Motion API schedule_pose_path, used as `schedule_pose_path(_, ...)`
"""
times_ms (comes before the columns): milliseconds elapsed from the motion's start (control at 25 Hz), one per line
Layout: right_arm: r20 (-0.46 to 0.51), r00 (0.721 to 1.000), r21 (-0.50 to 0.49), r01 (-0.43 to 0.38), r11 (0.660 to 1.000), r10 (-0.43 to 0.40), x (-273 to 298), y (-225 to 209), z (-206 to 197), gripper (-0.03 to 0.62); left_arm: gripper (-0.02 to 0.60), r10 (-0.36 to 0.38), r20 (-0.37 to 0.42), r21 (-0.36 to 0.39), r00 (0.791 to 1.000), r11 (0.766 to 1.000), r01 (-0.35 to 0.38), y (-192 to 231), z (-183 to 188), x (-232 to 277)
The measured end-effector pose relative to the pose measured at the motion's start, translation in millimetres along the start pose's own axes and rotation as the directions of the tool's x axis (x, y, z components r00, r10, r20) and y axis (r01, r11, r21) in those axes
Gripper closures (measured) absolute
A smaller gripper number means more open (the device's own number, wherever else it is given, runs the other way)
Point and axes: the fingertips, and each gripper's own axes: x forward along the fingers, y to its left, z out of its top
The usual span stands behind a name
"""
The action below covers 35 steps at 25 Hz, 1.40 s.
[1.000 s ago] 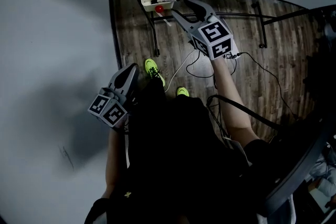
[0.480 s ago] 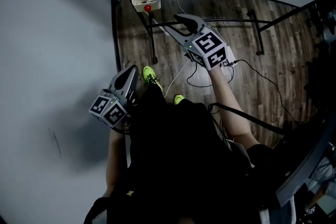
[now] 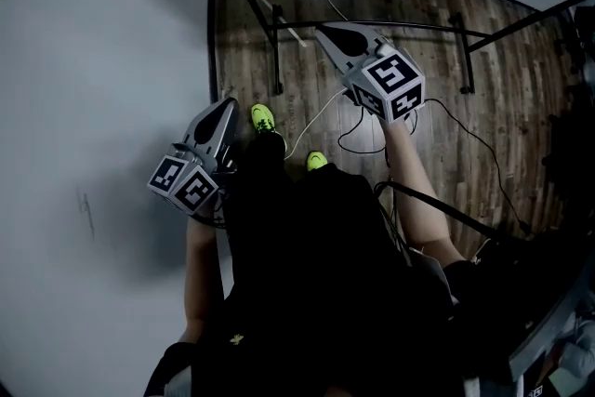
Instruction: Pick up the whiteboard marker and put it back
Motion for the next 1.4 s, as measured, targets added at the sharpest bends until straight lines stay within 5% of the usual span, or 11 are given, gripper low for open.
schedule_pose_path(480, 0.006, 0.997, 0.107, -0.082, 0.991, 0.082, -9.2, 27.3, -16.3, 0.592, 0.549, 0.083, -0.003, -0.034, 0.997, 0.996, -0.083, 11.2, 0.6, -36.5)
schedule_pose_path(920, -0.038, 0.999, 0.109, -0.024, 0.994, 0.028, -33.8, 63.0, -29.9, 0.592, 0.549, 0.052, 0.024, -0.085, 0.998, 0.995, -0.05, 3.3, -17.6, -83.3)
schedule_pose_path(1400, -0.047, 0.999, 0.069, 0.018, 0.997, -0.015, -86.7, 175.2, -30.2, 0.592, 0.549, -0.035, 0.059, -0.091, 0.998, 0.995, 0.04, -28.6, -41.0, -185.4)
